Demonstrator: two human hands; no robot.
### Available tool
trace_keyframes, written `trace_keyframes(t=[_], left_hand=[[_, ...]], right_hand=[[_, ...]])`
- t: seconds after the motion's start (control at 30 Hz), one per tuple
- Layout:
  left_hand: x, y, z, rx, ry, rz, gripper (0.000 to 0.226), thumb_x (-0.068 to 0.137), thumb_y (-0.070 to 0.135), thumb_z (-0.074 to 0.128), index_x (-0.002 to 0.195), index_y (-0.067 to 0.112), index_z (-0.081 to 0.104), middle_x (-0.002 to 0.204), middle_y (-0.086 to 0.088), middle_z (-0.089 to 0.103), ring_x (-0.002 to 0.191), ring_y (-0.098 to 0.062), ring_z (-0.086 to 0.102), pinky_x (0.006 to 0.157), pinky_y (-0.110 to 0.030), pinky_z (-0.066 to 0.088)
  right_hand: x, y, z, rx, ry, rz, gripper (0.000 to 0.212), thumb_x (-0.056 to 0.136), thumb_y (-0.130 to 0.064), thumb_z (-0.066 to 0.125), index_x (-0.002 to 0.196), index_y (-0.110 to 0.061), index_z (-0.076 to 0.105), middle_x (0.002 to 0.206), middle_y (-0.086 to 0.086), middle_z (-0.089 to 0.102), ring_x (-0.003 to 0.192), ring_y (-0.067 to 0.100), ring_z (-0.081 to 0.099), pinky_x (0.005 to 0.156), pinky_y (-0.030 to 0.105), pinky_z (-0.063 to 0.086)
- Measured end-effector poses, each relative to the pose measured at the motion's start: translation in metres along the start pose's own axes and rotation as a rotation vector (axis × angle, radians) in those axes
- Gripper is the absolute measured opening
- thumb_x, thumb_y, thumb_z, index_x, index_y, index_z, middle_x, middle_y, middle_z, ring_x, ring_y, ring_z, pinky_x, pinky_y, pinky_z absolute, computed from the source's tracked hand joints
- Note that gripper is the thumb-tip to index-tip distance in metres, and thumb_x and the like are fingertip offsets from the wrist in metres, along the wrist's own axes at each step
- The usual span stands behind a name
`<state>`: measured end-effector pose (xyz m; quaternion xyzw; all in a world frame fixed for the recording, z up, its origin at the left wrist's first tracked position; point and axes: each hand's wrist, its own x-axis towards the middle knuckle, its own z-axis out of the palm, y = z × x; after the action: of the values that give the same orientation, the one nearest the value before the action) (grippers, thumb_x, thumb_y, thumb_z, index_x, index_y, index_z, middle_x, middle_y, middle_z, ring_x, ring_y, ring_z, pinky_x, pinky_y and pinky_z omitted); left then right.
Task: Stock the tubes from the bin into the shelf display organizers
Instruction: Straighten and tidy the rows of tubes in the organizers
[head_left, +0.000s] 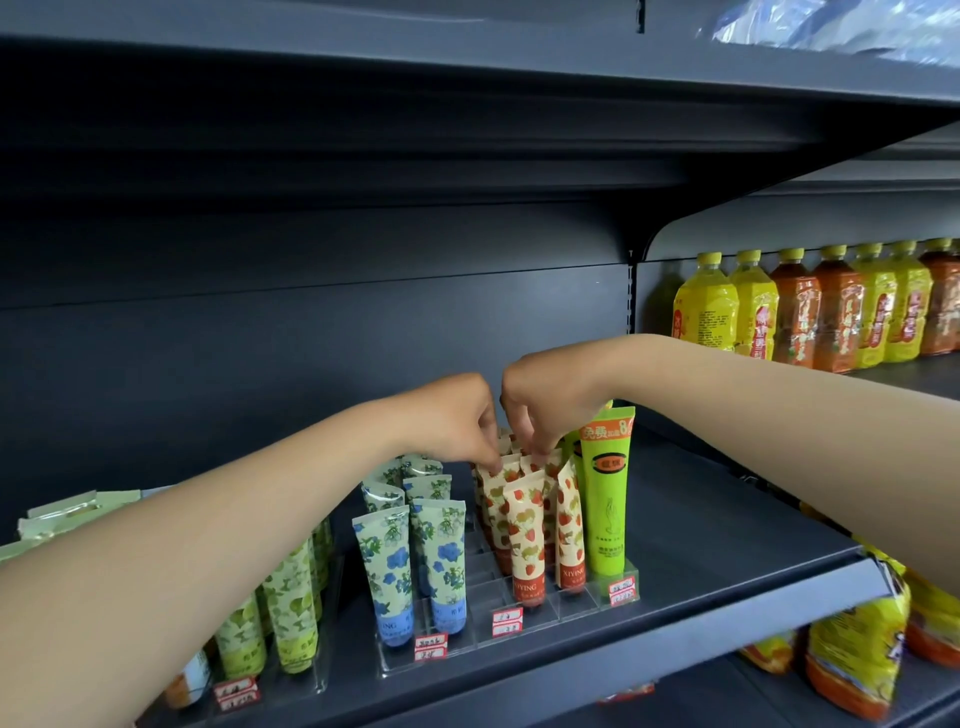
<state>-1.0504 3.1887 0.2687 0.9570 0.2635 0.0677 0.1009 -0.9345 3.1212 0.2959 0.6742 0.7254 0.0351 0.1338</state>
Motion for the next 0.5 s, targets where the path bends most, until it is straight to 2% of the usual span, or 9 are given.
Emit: trace_keyframes(t=[0.1, 0.2, 0.4, 0.5], left_hand=[[0.000, 0.000, -0.001, 0.007, 0.009, -0.004, 0.009, 0.075, 0.023, 0.075, 0.074, 0.014, 0.074, 0.061, 0.013, 0.060, 0.057, -0.003, 0.050, 0.052, -0.017, 0.039], [0.000, 0.001, 0.000, 0.013, 0.007, -0.002, 0.009, 0.076, 0.024, 0.075, 0.074, 0.015, 0.072, 0.058, 0.014, 0.057, 0.054, -0.002, 0.047, 0.049, -0.016, 0.035], [-0.002, 0.002, -0.003, -0.017, -0.001, 0.004, 0.012, 0.075, 0.026, 0.076, 0.079, 0.015, 0.075, 0.060, 0.017, 0.058, 0.057, 0.000, 0.049, 0.052, -0.015, 0.036], [-0.007, 0.003, -0.007, -0.020, 0.011, 0.014, 0.011, 0.076, 0.028, 0.075, 0.080, 0.018, 0.076, 0.054, 0.020, 0.057, 0.052, 0.005, 0.051, 0.047, -0.008, 0.034]], right_hand=[[0.000, 0.001, 0.000, 0.024, 0.011, -0.002, 0.004, 0.077, -0.027, 0.073, 0.077, -0.024, 0.070, 0.091, -0.005, 0.068, 0.076, 0.009, 0.054, 0.073, 0.027, 0.047], [0.001, 0.001, 0.002, 0.044, 0.012, -0.001, 0.008, 0.077, -0.028, 0.073, 0.082, -0.022, 0.073, 0.092, -0.004, 0.068, 0.082, 0.012, 0.056, 0.076, 0.028, 0.047], [-0.005, 0.002, -0.002, 0.057, 0.021, 0.006, 0.012, 0.077, -0.030, 0.074, 0.087, -0.023, 0.073, 0.093, -0.009, 0.067, 0.086, 0.009, 0.058, 0.079, 0.026, 0.048], [-0.017, 0.004, -0.010, 0.075, 0.063, -0.028, 0.003, 0.078, -0.029, 0.073, 0.080, -0.028, 0.071, 0.089, -0.013, 0.068, 0.089, 0.008, 0.060, 0.081, 0.026, 0.050]])
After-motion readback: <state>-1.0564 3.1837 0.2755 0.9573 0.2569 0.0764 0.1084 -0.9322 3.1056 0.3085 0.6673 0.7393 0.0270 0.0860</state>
